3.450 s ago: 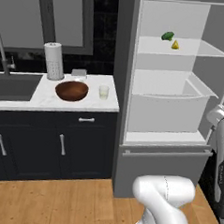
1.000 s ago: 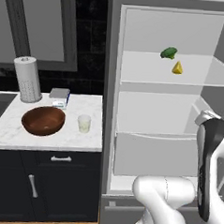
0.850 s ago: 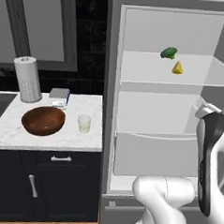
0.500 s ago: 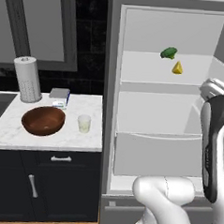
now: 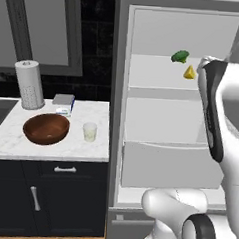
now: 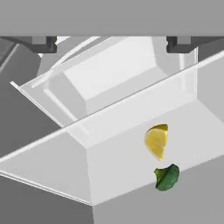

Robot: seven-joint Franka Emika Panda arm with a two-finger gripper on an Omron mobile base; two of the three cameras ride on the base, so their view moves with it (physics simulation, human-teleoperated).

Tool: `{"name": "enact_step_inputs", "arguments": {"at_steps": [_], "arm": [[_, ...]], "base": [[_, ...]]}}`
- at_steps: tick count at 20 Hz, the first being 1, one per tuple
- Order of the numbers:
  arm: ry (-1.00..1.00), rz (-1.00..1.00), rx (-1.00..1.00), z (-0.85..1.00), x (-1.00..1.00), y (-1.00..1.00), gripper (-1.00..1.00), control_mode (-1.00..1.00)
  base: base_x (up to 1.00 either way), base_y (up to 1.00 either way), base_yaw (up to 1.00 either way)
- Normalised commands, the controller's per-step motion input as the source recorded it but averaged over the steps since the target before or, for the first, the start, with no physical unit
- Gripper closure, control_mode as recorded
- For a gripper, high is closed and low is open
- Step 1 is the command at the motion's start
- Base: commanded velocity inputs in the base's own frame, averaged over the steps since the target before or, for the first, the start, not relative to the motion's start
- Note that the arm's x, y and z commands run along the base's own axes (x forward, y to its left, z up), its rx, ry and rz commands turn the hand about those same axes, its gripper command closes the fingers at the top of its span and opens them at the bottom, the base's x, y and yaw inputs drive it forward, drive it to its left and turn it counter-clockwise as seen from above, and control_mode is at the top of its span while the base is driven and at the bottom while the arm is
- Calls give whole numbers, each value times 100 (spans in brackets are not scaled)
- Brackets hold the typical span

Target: Grab a lemon wedge from the fridge and one ice cube from the ice bowl, and put them in the glass of lemonade.

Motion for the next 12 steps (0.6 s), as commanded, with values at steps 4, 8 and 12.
{"name": "enact_step_inputs", "arguments": {"at_steps": [4, 8, 12], "arm": [[5, 5, -9, -9, 7, 0, -100, -100], [-13, 13, -5, -32, 56, 0, -100, -100], [0, 10, 0, -7, 97, 3, -100, -100]], "base": [[0, 0, 0], [0, 0, 0], [0, 0, 0]]}}
